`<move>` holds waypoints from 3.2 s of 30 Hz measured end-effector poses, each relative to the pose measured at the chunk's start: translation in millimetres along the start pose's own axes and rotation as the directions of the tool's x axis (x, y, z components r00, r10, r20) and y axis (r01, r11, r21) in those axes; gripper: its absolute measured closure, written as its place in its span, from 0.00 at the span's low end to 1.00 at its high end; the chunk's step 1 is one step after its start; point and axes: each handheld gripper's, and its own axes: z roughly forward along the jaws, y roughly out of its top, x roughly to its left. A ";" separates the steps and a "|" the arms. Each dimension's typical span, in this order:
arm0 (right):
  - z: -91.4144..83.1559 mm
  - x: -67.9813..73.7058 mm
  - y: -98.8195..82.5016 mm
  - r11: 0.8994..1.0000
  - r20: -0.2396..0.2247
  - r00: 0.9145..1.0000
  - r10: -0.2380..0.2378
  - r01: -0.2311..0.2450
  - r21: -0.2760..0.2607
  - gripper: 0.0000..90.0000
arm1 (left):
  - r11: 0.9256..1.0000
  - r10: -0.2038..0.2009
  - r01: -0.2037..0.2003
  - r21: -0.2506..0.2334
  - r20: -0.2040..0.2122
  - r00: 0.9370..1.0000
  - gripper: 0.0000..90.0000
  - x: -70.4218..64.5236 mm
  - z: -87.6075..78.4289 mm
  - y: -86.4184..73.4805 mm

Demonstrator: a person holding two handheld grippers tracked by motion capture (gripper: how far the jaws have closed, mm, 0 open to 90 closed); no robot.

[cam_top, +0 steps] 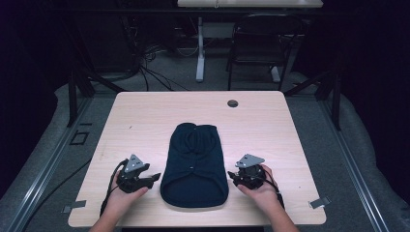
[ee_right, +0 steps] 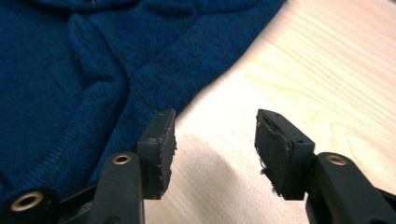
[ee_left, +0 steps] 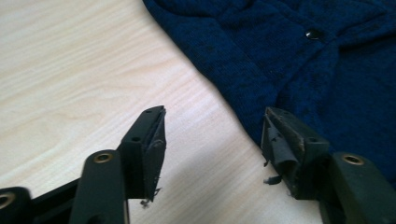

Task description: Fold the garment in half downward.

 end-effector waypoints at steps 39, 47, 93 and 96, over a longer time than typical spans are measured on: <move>82.0 -38.3 98.9 0.976 -0.150 0.977 -0.148 0.169 0.136 0.79 | 0.986 0.114 -0.121 0.112 0.066 0.991 0.77 27.9 91.2 90.2; 94.1 -31.9 88.2 0.965 -0.170 0.970 -0.172 0.200 0.169 0.84 | 0.973 0.154 -0.166 0.158 0.083 0.985 0.76 25.1 97.9 80.4; 119.4 -49.9 151.8 0.921 -0.134 0.950 -0.282 0.307 0.241 0.71 | 0.957 0.204 -0.205 0.203 0.026 0.979 0.67 40.2 123.4 136.4; 126.3 -52.9 150.6 0.922 -0.125 0.958 -0.258 0.283 0.265 0.70 | 0.955 0.195 -0.190 0.227 -0.001 0.981 0.63 42.0 129.7 134.2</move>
